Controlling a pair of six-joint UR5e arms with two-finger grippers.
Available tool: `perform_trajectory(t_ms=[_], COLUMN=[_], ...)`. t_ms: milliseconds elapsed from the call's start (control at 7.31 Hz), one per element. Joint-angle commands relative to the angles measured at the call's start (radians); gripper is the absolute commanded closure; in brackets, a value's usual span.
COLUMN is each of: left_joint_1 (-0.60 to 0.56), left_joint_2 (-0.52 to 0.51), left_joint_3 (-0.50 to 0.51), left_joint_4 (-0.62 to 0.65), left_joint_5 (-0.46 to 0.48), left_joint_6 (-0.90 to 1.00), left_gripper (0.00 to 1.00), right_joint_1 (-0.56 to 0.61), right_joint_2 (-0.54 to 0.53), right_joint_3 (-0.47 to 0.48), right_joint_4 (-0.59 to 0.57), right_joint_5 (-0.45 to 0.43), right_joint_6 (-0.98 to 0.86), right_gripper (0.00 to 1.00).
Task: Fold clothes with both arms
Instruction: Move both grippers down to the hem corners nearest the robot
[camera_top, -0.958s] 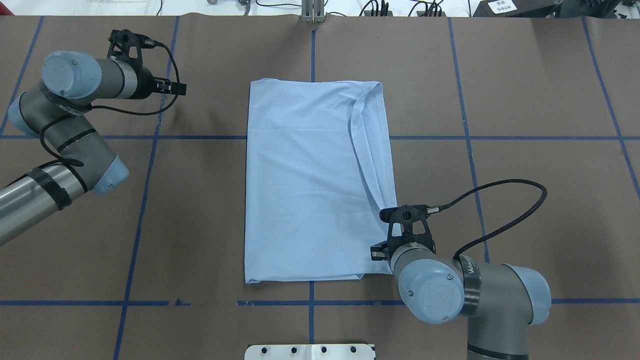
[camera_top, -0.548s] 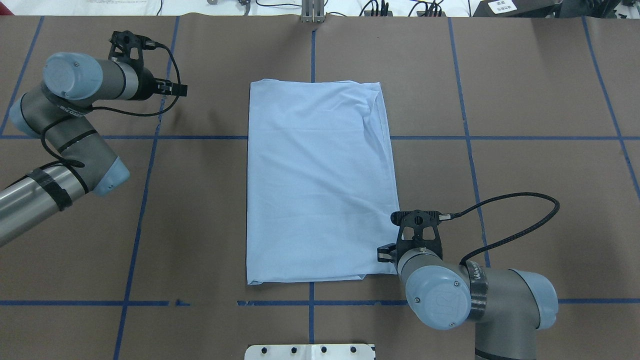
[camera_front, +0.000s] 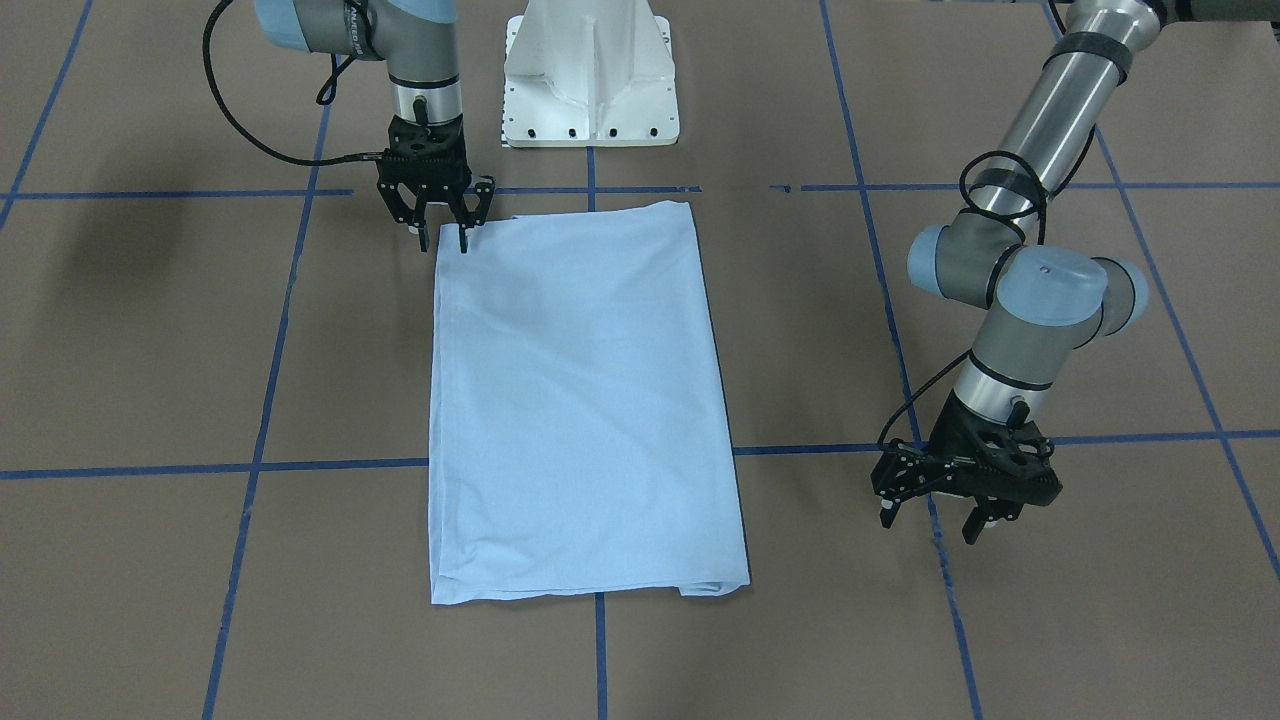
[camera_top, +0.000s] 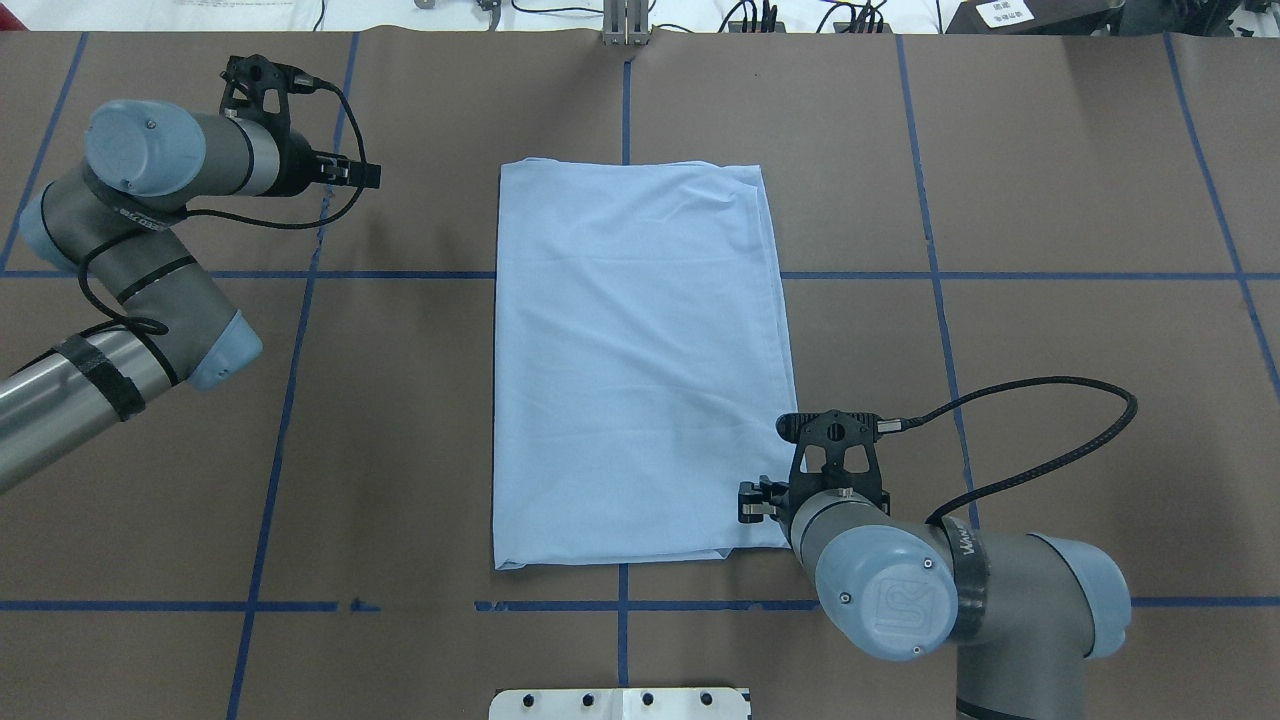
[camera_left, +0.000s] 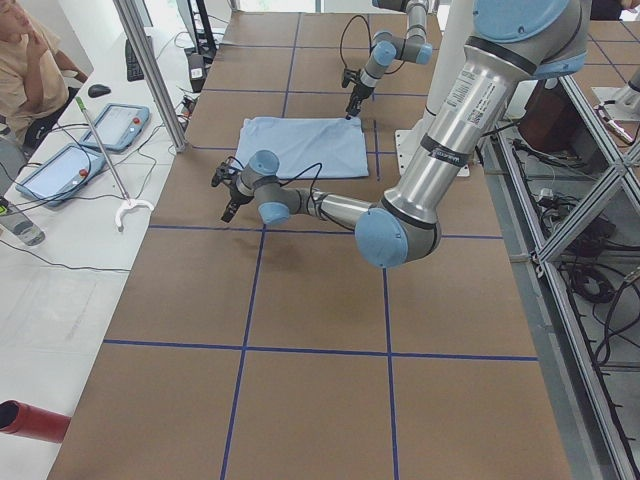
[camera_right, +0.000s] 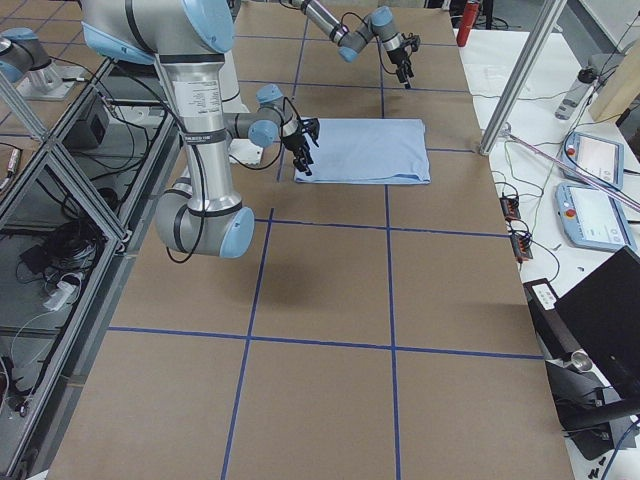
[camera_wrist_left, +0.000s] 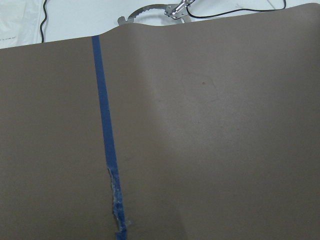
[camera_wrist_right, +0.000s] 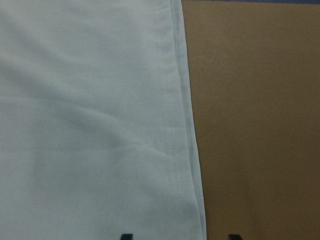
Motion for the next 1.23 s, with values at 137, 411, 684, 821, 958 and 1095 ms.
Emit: perform_trajectory(t_ms=[137, 411, 684, 821, 958, 1095], left_joint_1=[0.06, 0.21, 0.429, 0.531, 0.62, 0.703], left_joint_2=[0.105, 0.249, 0.369, 0.38, 0.38, 0.38], left_joint_3=[-0.244, -0.47, -0.665, -0.689, -0.689, -0.688], left_joint_4=[0.015, 0.014, 0.016, 0.016, 0.016, 0.019], left_joint_5=[-0.067, -0.024, 0.14, 0.244, 0.336, 0.428], left_joint_6=[-0.213, -0.422, -0.692, -0.839, -0.954, -1.025], left_gripper=[0.0, 0.0, 0.0, 0.0, 0.07, 0.14], right_joint_1=[0.036, 0.035, 0.033, 0.032, 0.032, 0.03], right_joint_2=[-0.071, -0.144, -0.157, -0.152, -0.149, -0.148], right_joint_3=[0.04, 0.038, 0.041, 0.04, 0.038, 0.035], right_joint_4=[0.257, 0.42, 0.424, 0.425, 0.425, 0.425], right_joint_5=[0.022, 0.012, -0.047, -0.05, -0.05, -0.053], right_joint_6=[0.012, 0.187, 0.35, 0.393, 0.406, 0.406], right_gripper=[0.0, 0.0, 0.0, 0.0, 0.0, 0.0])
